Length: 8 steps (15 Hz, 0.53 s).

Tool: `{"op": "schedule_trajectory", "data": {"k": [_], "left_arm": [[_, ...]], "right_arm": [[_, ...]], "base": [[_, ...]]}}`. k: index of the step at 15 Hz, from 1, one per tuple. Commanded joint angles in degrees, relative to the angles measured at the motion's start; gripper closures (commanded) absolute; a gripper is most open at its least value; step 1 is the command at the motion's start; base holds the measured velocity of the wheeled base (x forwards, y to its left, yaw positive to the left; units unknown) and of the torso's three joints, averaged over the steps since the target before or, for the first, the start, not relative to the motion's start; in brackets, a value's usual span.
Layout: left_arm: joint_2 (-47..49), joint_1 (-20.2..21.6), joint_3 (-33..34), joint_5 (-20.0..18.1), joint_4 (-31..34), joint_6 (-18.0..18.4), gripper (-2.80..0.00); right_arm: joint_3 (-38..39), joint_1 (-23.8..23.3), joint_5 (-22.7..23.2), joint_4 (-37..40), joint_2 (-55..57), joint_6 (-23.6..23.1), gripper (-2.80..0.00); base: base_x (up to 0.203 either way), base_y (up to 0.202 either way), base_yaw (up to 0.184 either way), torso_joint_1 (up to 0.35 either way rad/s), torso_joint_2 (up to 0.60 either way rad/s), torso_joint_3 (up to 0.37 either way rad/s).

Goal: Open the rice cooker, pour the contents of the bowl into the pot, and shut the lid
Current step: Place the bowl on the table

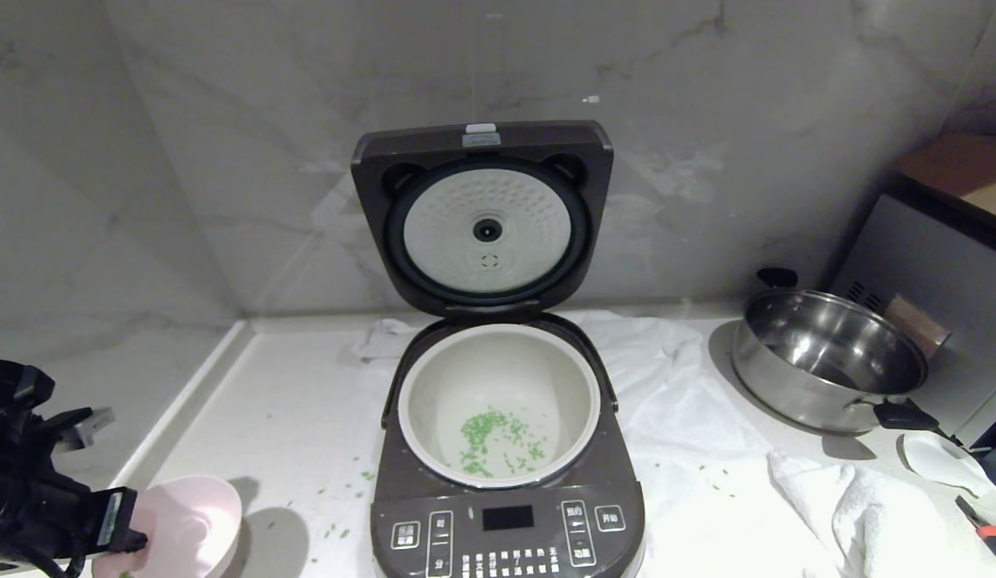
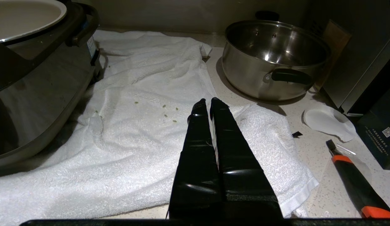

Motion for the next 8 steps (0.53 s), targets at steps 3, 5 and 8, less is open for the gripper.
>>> {"op": "schedule_trajectory", "data": {"k": [3,5,8], "left_arm": [[11.13,2.92,-0.11,-0.02,-0.24,-0.11,0.0],[14.07,4.15,0.58,0.0,-2.39,-0.05,0.0],[19.21,5.88,0.72,0.29,-6.57,-0.05,0.0]], "right_arm": [[0.01,0.0,0.05,-0.01,0.06,-0.04,0.0],[0.01,0.0,0.05,-0.01,-0.01,-0.04,0.0],[0.01,0.0,0.05,-0.01,0.01,-0.04,0.0]], "base": [[0.0,0.0,0.0,0.0,0.0,0.0],[0.0,0.0,0.0,0.0,0.0,0.0],[0.0,0.0,0.0,0.0,0.0,0.0]]}}
